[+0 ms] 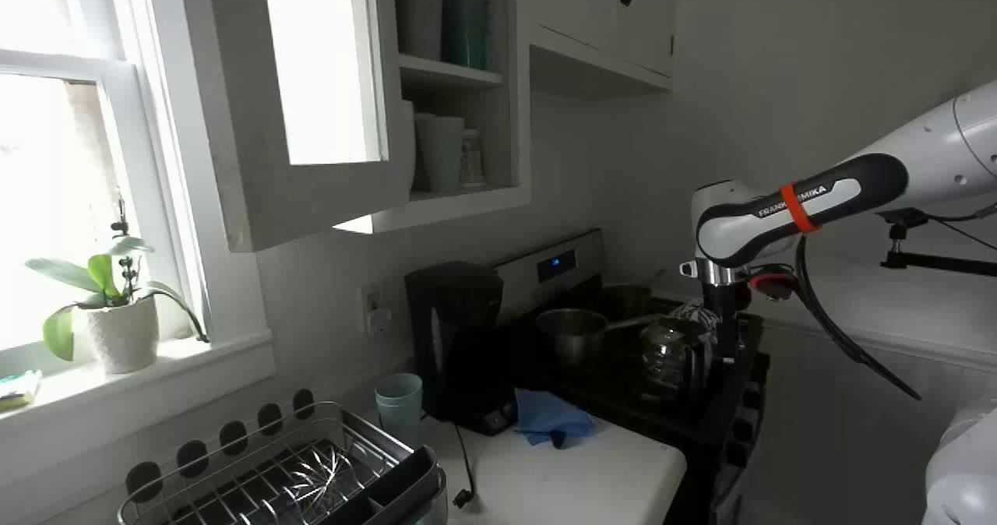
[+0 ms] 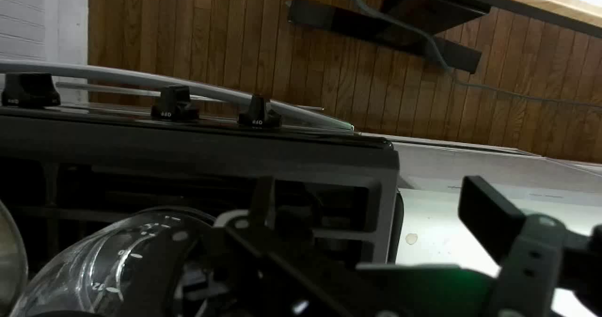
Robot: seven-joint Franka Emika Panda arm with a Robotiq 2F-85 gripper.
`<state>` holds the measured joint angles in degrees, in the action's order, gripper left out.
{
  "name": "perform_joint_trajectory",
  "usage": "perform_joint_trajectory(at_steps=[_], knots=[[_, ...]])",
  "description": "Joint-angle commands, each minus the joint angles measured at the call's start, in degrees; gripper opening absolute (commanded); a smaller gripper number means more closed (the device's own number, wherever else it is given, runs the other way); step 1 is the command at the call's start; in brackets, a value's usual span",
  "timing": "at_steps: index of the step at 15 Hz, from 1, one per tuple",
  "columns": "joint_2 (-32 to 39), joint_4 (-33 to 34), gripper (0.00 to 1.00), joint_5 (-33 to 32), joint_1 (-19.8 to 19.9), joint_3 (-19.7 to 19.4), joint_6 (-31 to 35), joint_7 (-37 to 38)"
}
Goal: Remove the light blue cup from the bottom wall cabinet shelf and place it on the countertop near the front left stove plate
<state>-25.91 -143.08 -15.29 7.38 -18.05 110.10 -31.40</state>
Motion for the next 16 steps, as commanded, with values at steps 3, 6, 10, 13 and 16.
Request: perform_joint_trajectory(at_steps=[3,6,10,13,16], knots=[[0.09,0.04,1.00,0.27,0.60,0.57,-0.01,-0.21],[0.09,0.04,1.00,0.27,0.60,0.57,-0.01,-0.21],[-1.59,1.83,1.00,4.40,-0.58,1.21,-1.88,0.94],[-4.64,6.28,1.00,13.39,-2.69,2.25,-6.57,1.97],[-6.44,11.50,1.00,20.82,-4.17,3.86,-8.06,6.70]])
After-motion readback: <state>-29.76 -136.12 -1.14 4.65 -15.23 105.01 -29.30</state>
